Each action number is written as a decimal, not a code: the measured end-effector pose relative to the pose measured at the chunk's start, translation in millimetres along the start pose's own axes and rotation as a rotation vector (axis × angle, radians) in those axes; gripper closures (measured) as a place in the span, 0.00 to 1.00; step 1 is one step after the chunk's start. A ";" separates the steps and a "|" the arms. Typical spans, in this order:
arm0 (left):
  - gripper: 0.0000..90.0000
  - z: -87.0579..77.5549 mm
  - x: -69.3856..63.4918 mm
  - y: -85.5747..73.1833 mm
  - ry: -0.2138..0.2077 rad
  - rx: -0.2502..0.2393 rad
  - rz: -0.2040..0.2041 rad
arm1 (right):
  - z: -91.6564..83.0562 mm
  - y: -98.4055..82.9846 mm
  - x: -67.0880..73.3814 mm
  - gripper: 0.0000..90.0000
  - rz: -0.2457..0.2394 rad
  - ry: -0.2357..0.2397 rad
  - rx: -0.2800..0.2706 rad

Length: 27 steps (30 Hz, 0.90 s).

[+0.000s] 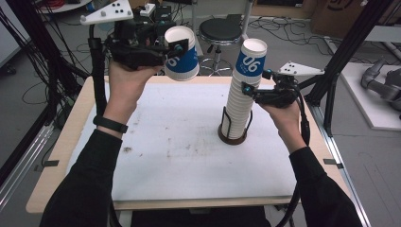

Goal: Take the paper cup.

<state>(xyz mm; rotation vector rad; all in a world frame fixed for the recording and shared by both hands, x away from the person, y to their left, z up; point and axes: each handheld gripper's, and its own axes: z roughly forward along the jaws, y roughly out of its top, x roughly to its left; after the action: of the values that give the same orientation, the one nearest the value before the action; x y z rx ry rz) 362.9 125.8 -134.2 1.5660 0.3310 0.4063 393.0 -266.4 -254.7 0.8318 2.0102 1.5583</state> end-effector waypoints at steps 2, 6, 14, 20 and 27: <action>0.35 -2.8 -1.7 -5.9 0.001 0.012 -0.002 | 0.0 -0.1 -0.1 0.16 -0.002 0.001 0.000; 0.35 -6.4 -5.7 -20.2 -0.013 0.026 -0.015 | -0.1 -0.1 0.0 0.16 0.000 0.001 0.000; 0.35 -8.7 -16.0 -56.6 -0.039 0.047 -0.046 | 0.4 -0.6 0.4 0.16 -0.001 -0.003 -0.004; 0.35 -6.1 -25.0 -86.9 -0.049 0.082 -0.055 | -0.3 -0.8 0.6 0.16 -0.003 -0.006 -0.002; 0.35 -10.3 -32.3 -123.2 -0.052 0.091 -0.093 | -0.2 -1.1 1.0 0.16 0.002 -0.008 -0.007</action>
<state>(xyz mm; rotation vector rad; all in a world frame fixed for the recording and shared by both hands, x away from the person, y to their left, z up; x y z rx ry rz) 334.3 125.0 -258.8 1.6406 0.3849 0.2812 391.9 -266.0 -255.7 0.8359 1.9983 1.5594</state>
